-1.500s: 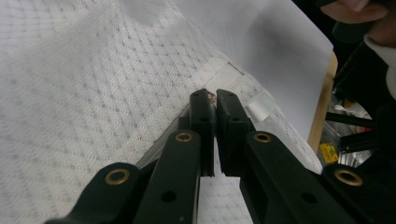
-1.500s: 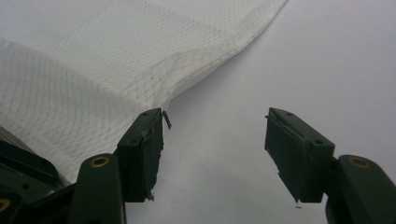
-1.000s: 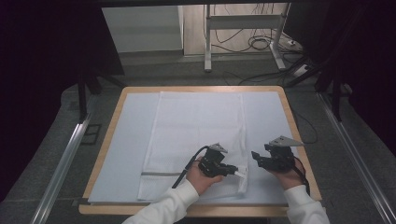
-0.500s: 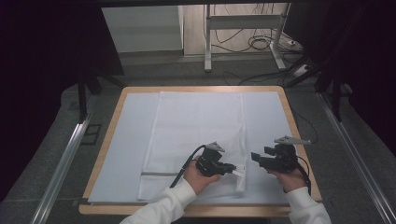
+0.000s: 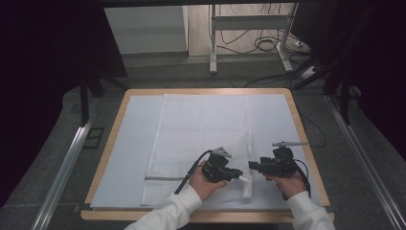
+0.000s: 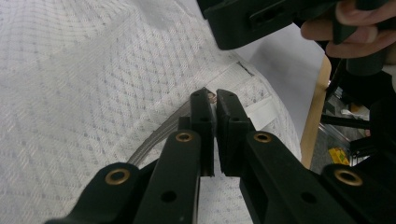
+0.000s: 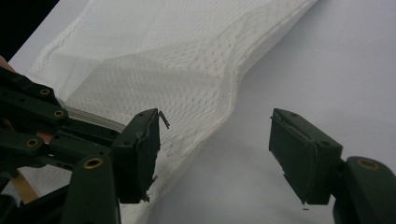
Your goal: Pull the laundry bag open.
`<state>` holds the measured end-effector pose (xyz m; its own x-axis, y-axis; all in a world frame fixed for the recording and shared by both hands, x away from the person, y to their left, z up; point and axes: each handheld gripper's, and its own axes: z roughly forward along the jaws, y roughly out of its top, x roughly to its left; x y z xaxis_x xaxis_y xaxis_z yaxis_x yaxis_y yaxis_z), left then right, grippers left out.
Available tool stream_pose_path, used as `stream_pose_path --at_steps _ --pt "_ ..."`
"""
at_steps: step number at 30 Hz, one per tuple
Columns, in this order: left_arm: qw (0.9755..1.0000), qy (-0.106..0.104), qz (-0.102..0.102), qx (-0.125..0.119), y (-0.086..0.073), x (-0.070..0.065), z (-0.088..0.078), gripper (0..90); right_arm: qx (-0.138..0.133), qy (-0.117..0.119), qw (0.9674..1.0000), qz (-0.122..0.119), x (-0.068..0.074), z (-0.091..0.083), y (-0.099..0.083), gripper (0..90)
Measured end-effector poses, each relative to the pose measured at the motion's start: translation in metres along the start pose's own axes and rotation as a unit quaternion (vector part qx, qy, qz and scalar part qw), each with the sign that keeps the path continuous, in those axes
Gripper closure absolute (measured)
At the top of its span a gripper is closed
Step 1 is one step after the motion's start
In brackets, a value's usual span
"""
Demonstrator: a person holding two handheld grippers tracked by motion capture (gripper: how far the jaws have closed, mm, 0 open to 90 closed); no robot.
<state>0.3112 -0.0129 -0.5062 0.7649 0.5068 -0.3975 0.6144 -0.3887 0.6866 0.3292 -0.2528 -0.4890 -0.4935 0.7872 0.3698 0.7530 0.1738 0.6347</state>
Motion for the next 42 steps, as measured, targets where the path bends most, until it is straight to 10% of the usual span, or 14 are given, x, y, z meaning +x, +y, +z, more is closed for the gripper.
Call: stream_pose_path --at_steps 20,33,42 --pt "1.0000 0.003 0.006 -0.002 -0.001 -0.003 0.002 86.9 0.040 0.040 0.9973 0.046 0.004 0.034 0.004 42.7" --pt "1.0000 0.000 0.004 -0.001 -0.003 -0.004 0.005 86.8 0.051 0.046 0.9968 0.042 0.004 0.042 0.004 84.9" --pt "1.0000 0.000 0.000 0.001 -0.004 -0.001 0.007 86.9 0.048 0.050 0.9971 0.032 0.004 0.041 0.005 87.9"
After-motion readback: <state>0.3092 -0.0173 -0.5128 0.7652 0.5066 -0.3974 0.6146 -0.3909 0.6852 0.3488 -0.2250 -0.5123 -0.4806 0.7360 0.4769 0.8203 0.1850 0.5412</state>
